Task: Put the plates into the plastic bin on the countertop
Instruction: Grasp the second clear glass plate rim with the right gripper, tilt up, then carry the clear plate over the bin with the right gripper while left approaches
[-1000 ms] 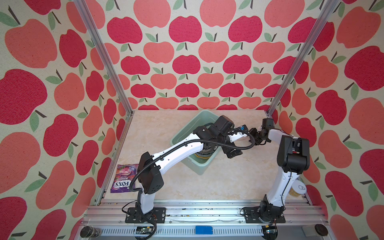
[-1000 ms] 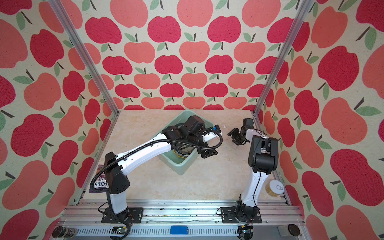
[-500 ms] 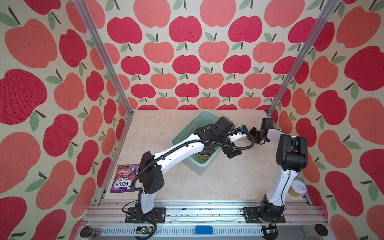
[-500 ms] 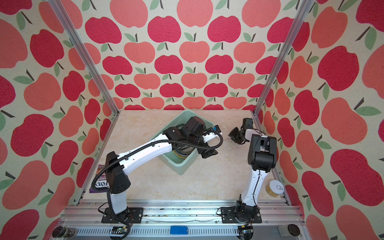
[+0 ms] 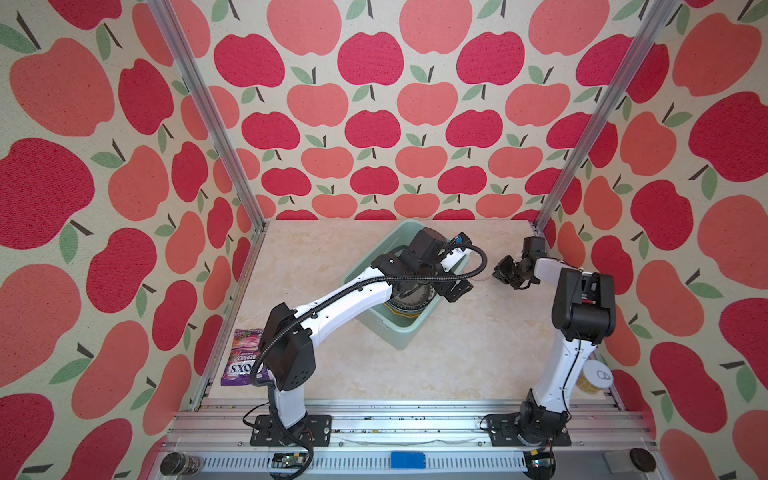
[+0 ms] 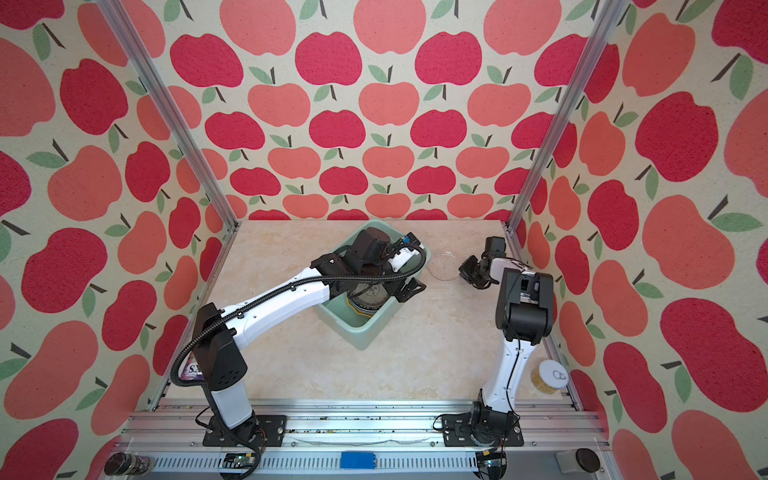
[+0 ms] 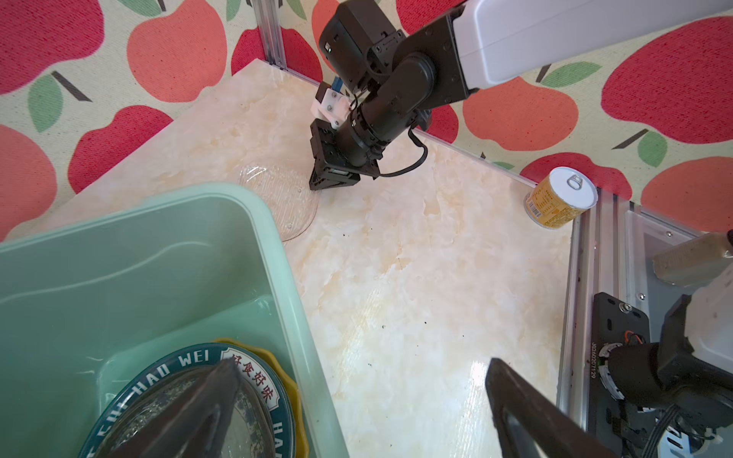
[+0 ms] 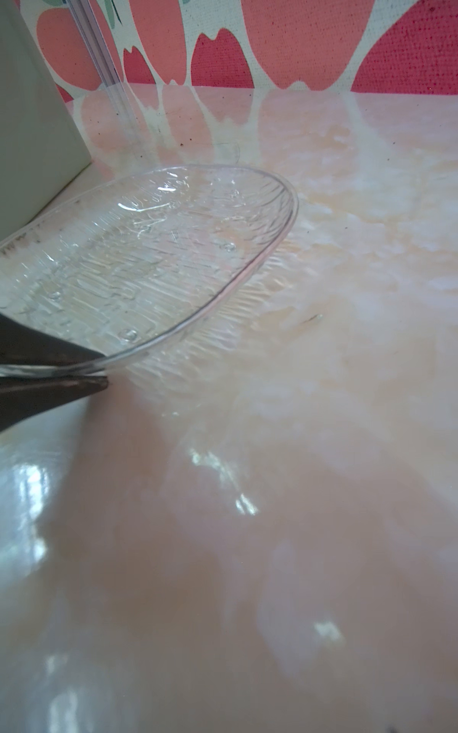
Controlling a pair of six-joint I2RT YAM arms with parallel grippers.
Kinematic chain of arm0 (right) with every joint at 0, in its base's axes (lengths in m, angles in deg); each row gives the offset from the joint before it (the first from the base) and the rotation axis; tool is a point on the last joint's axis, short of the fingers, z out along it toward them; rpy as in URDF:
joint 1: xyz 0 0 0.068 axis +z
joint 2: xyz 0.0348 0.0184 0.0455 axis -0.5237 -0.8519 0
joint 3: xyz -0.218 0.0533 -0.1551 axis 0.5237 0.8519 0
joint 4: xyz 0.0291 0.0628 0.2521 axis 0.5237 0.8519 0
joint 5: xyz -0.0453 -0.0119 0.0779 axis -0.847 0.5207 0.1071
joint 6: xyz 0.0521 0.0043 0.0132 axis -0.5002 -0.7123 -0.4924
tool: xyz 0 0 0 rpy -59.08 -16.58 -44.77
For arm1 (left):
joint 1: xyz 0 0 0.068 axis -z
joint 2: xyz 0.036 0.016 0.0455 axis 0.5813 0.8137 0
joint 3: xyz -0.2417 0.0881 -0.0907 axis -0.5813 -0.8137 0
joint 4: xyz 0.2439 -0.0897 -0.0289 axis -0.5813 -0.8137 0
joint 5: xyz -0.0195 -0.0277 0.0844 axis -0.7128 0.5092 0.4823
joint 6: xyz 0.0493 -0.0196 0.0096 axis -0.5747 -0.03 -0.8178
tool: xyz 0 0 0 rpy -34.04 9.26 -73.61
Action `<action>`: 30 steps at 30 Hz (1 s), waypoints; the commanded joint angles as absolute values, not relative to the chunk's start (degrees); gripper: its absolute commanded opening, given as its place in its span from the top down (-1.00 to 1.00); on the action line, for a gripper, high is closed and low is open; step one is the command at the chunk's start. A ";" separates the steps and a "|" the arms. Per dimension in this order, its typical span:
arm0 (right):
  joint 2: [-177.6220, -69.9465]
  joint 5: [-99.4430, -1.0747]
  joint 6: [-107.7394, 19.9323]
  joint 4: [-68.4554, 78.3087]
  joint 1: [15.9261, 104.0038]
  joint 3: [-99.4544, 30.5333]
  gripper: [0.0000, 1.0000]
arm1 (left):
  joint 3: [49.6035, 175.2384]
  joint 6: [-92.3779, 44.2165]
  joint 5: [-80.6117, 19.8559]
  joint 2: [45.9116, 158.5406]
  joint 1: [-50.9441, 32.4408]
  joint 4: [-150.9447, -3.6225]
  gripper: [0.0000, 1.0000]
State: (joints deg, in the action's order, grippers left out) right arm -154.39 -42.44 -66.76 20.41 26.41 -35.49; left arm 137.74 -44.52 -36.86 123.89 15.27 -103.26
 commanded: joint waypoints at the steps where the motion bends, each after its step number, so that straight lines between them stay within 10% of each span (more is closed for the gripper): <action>1: -153.99 -43.60 -65.93 22.52 26.13 -36.57 0.92 | 136.19 -42.57 -35.86 121.47 15.12 -99.87 -0.99; 30: -100.71 -45.57 -69.18 38.75 27.04 -24.25 1.00 | 134.85 -23.31 -32.43 102.93 9.39 -112.27 -0.96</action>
